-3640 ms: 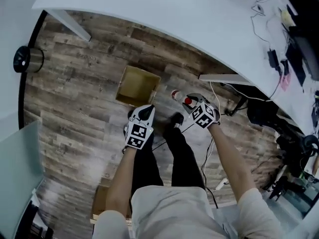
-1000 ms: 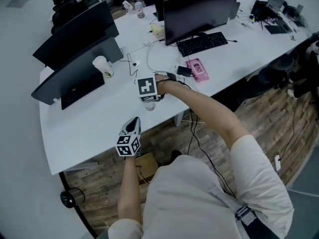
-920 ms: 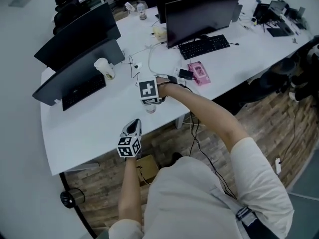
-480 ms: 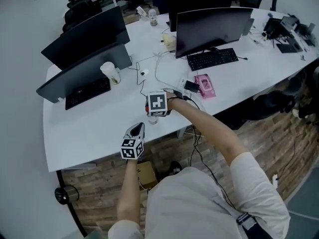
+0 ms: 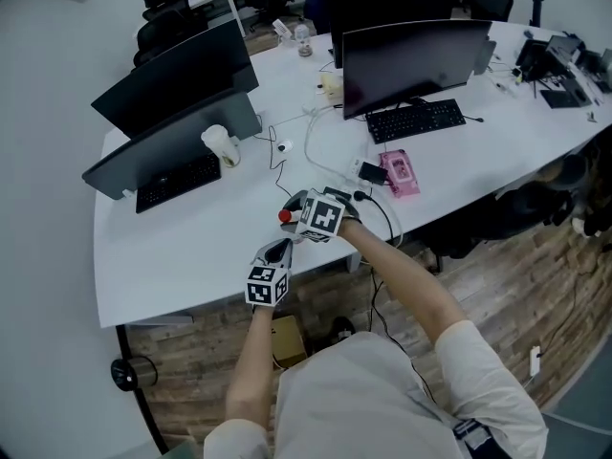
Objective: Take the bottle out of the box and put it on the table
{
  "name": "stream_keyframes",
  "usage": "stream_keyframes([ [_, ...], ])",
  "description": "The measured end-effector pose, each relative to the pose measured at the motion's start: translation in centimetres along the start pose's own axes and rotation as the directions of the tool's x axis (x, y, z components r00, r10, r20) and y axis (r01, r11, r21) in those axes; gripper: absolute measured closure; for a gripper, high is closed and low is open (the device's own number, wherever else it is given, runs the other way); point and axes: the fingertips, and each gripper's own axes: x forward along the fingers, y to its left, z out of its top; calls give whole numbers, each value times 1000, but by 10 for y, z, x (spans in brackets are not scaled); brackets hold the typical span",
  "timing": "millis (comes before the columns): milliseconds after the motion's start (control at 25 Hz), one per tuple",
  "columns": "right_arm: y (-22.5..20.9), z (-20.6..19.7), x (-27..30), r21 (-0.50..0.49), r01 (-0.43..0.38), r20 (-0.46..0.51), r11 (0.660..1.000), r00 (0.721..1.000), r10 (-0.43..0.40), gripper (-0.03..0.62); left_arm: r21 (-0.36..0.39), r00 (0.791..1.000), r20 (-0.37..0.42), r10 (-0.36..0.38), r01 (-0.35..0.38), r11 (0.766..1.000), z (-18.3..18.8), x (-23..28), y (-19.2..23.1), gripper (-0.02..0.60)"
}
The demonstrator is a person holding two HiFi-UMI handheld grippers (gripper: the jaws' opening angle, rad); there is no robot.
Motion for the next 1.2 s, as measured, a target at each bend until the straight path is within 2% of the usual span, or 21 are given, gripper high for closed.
stream_keyframes([
  [160,-1,-1,0,62,77,95,995,992,-82,395,2,1000,2,0,0,1000,3,3,-7,569],
  [240,0,0,0,79,86,122,993,988,-95,348,9,1000,-4,-2,2,1000,4,4,-9,569],
  [320,2,-2,-2,109,91,147,990,983,-106,336,14,1000,-2,-10,10,1000,3,2,-12,569],
  [520,4,-6,-12,132,117,150,984,979,-137,327,-3,1000,31,3,-3,1000,7,-8,-7,569],
  [760,10,-14,-32,181,182,169,966,962,-213,324,-44,995,70,72,-70,997,4,-30,0,569],
  [960,29,-21,-44,224,207,181,952,951,-249,324,-16,990,93,102,-101,995,4,-49,0,569],
  [1080,41,-25,-52,268,229,194,936,938,-286,324,-11,988,111,110,-109,994,4,-62,-2,569],
  [1200,60,-25,-62,339,259,219,905,913,-343,324,-48,983,138,124,-119,992,1,-82,-5,569],
])
